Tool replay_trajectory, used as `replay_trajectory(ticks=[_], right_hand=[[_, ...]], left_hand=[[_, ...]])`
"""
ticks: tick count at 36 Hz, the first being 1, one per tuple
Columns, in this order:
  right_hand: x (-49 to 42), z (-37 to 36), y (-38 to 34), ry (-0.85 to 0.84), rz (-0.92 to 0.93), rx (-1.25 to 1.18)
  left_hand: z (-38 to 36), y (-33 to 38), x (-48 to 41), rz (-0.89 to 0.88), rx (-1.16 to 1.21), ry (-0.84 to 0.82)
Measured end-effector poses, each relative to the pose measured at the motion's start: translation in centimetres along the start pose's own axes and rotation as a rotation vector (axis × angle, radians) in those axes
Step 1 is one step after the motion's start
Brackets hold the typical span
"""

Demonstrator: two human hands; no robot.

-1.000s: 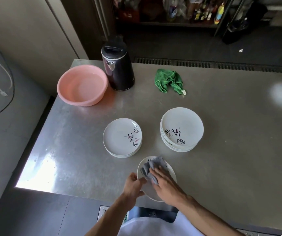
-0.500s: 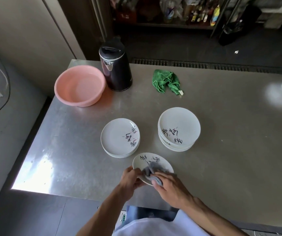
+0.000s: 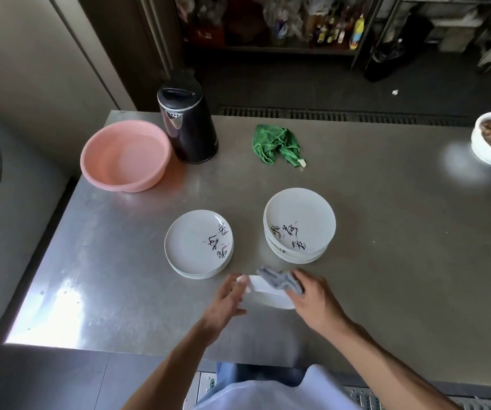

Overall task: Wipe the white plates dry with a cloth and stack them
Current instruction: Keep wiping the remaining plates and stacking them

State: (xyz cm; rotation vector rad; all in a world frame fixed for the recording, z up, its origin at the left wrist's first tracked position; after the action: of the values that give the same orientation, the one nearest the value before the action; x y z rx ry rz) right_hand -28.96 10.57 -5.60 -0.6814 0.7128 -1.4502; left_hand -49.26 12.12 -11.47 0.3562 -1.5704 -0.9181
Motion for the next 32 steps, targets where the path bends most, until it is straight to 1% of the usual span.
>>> replay_trajectory(ticks=[1,2,5,8,11,13,17,19,21,22,25,30,32], right_hand=[[-0.4,0.3,0.8,-0.001,-0.089,-0.055],[-0.7,0.4,1.6,-0.009,-0.168,-0.108],[-1.0,0.5,3.1,-0.028,-0.299,-0.228],[-0.6,0.3,4.3,-0.002,-0.368,-0.225],[0.5,0.1,5.3,0.073,-0.423,-0.202],[1.4,-0.2,5.5,0.093,-0.407,-0.184],[3.4,-1.9,4.9,0.041,-0.409,-0.173],[4.2,-2.8,4.3,-0.003,-0.416,-0.217],[5.0,-4.2,3.2,-0.113,-0.353,-0.275],[5.3,-4.9,2.5,-0.177,-0.275,-0.247],[6.4,-7.2,0.8,-0.354,-0.048,-0.017],[8.0,-8.5,0.3,-0.518,0.199,0.241],[8.6,-7.9,1.6,-0.55,0.238,0.327]], left_hand=[[0.1,0.2,0.1,-0.058,-0.121,0.019],[0.1,0.2,0.2,-0.1,-0.184,0.029],[-0.2,0.2,0.4,-0.16,-0.115,-0.014],[-0.4,0.0,0.6,-0.188,-0.032,-0.035],[-1.1,-1.2,0.7,-0.159,0.009,-0.068],[-1.2,-2.0,0.6,-0.109,0.055,-0.031],[-1.4,-3.5,0.3,-0.008,0.121,0.033],[-1.5,-4.2,0.1,0.043,0.143,0.043],[-1.7,-4.9,0.0,0.095,0.181,0.053],[-1.9,-5.2,-0.1,0.119,0.199,0.053],[-2.9,-5.5,-0.3,0.179,0.253,0.03],[-3.1,-5.5,-1.1,0.232,0.372,0.052],[-2.7,-5.8,-1.3,0.225,0.414,0.051]])
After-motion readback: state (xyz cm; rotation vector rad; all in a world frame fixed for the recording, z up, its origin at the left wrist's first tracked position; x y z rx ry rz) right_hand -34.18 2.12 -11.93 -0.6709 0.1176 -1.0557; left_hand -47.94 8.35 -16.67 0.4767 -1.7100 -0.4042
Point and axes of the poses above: each hand's wrist, its own x-axis away from the middle knuckle, its own z-axis out of the back of the hand, y = z × x, the point moved 7 cm from there along -x, towards the middle knuckle, and after that the axes turned 2 degrees about z, right-handed, at the moved point
